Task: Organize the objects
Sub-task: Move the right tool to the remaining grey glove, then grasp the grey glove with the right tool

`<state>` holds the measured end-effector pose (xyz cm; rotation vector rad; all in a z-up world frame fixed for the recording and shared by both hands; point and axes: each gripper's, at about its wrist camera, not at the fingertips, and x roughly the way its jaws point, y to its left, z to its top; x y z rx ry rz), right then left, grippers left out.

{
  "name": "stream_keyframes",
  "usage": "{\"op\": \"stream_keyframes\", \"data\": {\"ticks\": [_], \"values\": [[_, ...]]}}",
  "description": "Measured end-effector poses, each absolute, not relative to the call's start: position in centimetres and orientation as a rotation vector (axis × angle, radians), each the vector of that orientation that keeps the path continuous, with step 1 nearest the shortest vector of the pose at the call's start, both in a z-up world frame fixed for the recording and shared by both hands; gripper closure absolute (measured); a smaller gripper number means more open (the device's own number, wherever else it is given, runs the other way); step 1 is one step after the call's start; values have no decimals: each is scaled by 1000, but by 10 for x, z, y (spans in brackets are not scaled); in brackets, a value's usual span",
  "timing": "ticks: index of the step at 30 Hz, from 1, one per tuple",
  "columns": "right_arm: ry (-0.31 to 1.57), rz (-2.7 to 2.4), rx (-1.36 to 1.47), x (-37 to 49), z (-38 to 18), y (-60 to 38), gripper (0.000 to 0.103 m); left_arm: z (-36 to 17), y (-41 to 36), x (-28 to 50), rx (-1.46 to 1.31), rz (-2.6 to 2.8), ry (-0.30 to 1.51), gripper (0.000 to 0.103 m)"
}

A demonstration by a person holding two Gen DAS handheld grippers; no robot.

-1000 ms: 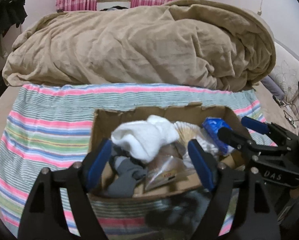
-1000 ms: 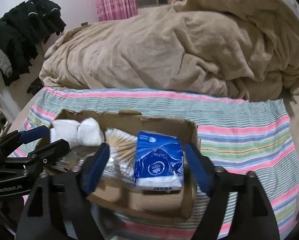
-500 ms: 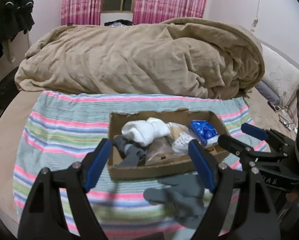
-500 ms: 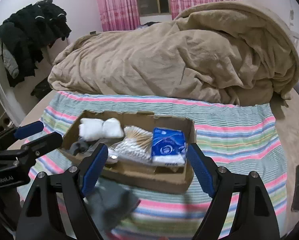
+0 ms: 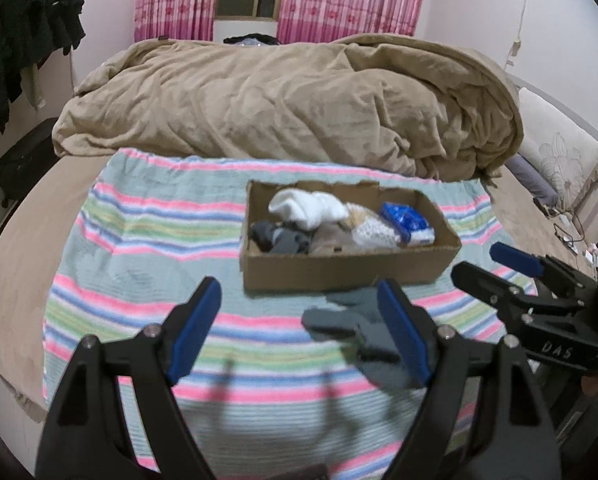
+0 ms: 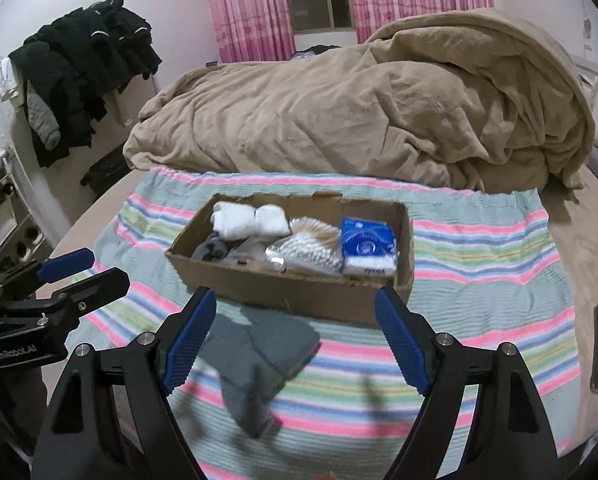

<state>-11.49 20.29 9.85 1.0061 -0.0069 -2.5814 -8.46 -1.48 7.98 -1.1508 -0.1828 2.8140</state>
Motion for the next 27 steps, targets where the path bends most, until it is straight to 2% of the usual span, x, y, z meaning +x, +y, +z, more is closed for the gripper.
{"op": "stream_keyframes", "data": {"ticks": [16,26,27], "values": [[-11,-2484,1187,-111,33,184,19,7,-40,-72,-1347,2749,-214,21],[-35,-2428,1296,-140,-12,163,19,-18,-41,-80,-1420,2698,-246,21],[-46,-2430,1302,-141,-16,162,22,-19,-41,-81,-1424,2696,-248,21]]}}
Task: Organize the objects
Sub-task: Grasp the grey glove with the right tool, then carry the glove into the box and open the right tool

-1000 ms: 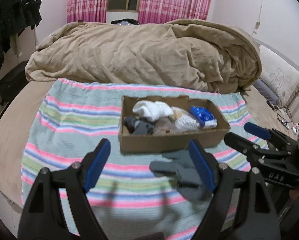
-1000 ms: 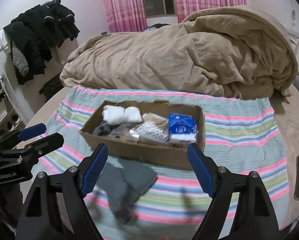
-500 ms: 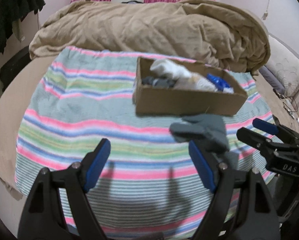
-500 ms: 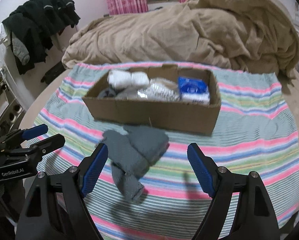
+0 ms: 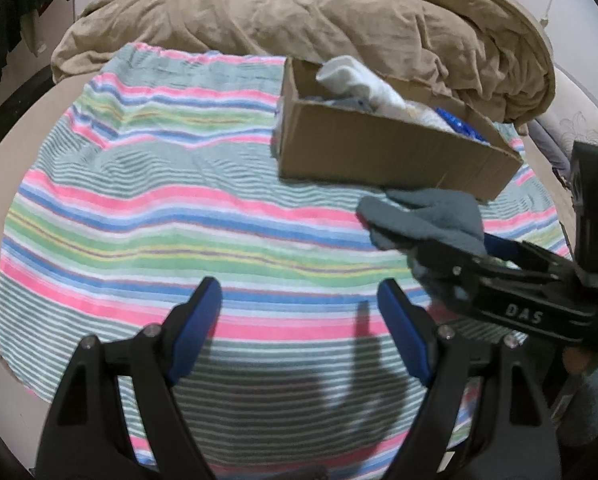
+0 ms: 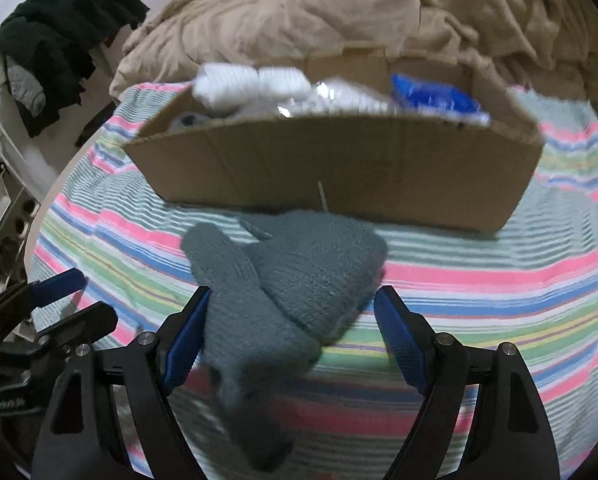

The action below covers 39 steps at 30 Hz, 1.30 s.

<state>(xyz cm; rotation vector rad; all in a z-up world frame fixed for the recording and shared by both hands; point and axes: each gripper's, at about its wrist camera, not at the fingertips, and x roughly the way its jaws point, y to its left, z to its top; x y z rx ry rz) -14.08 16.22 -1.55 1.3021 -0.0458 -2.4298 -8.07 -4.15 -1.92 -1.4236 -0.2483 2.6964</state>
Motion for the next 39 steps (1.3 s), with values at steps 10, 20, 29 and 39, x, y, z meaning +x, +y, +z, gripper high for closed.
{"op": "stream_keyframes", "data": {"ticks": [10,20,29,39], "values": [[-7,-2397,1276,-128,-4,160,51,-14,-39,-75,-1406,2696,-239,21],[-7,-2449,1183,-109,40,179,51,12,-29,-70,-1345,2718,-215,21],[-17,-2512,1059,-128,87,192,51,42,-17,-88,-1281,2752,-215,21],[-8,-2531,1036,-181,96,198,51,64,-21,-137,-1202,2810,-201,21]]}}
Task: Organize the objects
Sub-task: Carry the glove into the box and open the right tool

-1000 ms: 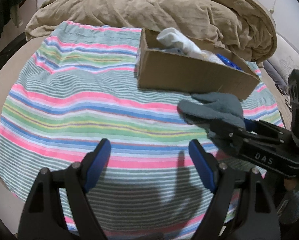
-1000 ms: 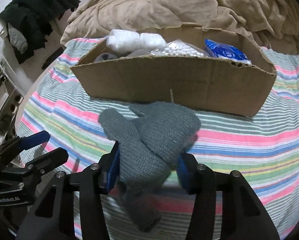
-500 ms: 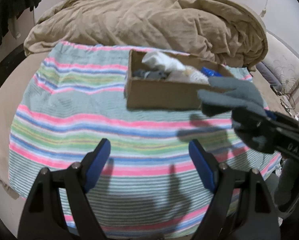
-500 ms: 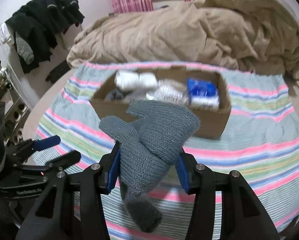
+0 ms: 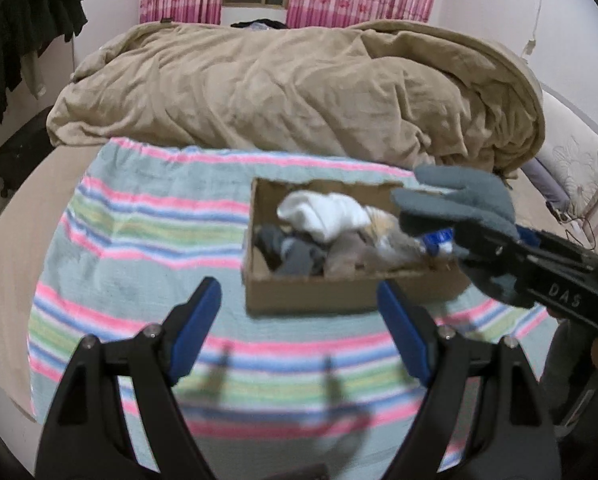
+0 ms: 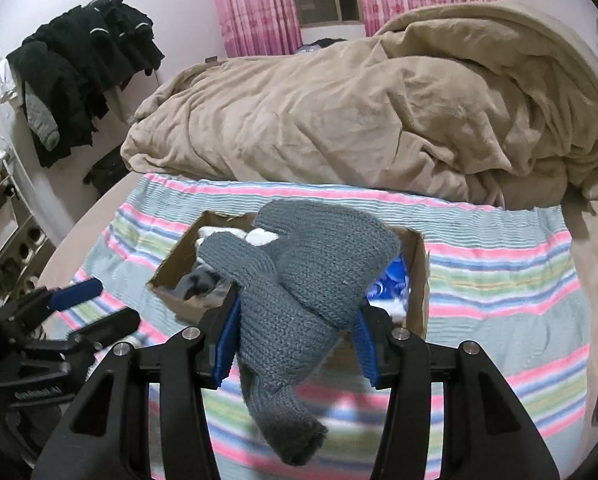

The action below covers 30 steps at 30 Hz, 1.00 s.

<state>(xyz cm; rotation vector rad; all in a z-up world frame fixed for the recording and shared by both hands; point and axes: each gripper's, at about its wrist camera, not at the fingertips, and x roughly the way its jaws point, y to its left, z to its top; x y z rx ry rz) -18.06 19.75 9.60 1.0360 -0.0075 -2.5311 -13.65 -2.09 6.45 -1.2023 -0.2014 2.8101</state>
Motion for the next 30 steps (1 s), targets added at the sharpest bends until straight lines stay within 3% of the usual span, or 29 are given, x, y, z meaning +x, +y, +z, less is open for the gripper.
{"op": "stream_keyframes", "data": {"ticks": [15,20,24,30], "values": [[-3,-2455,1155,-239,47,181,50,37,-21,-192,-1264,2803,-181,21],[1,-2453,1171,-240,39,179,43,33,-20,-192,-1279,2797,-180,21],[13,-2474,1157,-237,44,179,29,37,-21,-187,-1275,2799,-187,21],[22,-2506,1128,-222,58,182,26,48,-25,-168,-1254,2807,-206,21]]}}
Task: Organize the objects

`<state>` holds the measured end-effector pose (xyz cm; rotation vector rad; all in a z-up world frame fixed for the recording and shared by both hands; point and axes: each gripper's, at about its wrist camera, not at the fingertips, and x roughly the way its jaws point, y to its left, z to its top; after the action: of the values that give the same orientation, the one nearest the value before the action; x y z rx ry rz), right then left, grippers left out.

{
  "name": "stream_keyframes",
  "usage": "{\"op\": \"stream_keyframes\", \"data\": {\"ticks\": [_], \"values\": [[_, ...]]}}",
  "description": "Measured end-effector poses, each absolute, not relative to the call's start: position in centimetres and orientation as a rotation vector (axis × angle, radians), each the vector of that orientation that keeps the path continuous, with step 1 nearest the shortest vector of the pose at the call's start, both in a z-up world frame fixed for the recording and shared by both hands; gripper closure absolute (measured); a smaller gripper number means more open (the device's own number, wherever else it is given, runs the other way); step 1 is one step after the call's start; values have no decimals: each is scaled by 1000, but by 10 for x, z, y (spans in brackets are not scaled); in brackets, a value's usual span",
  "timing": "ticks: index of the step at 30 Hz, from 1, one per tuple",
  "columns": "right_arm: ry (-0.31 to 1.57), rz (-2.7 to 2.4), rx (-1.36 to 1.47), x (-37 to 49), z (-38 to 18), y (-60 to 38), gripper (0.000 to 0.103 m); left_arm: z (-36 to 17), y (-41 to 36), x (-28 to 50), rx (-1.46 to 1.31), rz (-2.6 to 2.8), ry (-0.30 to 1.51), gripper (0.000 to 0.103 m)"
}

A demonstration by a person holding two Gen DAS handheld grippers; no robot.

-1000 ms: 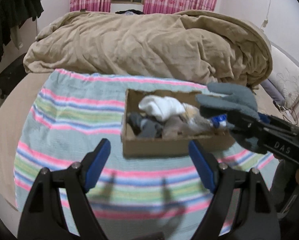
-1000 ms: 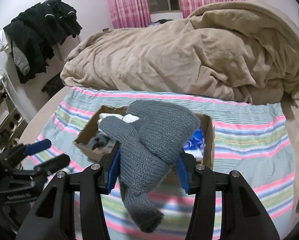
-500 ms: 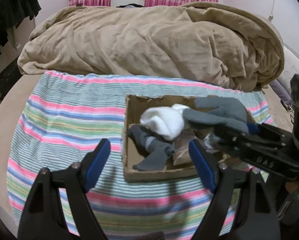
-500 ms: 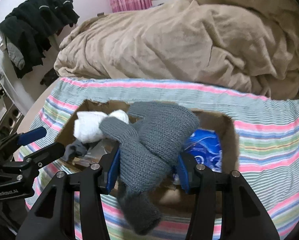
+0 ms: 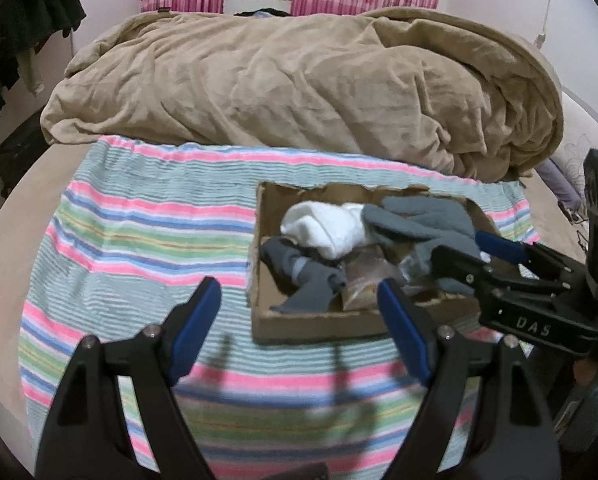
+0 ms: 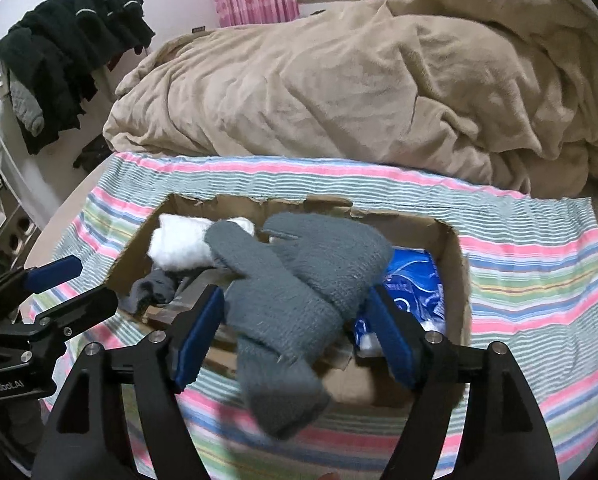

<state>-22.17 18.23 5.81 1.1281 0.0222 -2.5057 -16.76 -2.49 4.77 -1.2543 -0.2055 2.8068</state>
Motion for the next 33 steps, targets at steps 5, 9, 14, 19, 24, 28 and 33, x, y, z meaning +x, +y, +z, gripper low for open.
{"op": "stream_keyframes", "data": {"ticks": [5,9,14,19,24,28,33], "values": [[27,-2532,1098,-202,72,185,24,55,-25,-143,-1249,2803,-232,21],[37,-2544,1082,-182,82,186,21,59,-26,-123,-1248,2803,-239,21],[23,-2546,1071,-155,90,189,21,62,-22,-97,-1241,2787,-246,21],[-9,-2553,1060,-123,98,195,21,62,-14,-69,-1249,2773,-227,21],[-25,-2557,1059,-95,104,201,21,64,-8,-44,-1242,2767,-189,21],[-33,-2565,1051,-75,108,203,21,70,-10,-27,-1230,2779,-195,21],[-31,-2591,1043,-57,110,204,21,76,-11,-15,-1228,2815,-181,21]]}}
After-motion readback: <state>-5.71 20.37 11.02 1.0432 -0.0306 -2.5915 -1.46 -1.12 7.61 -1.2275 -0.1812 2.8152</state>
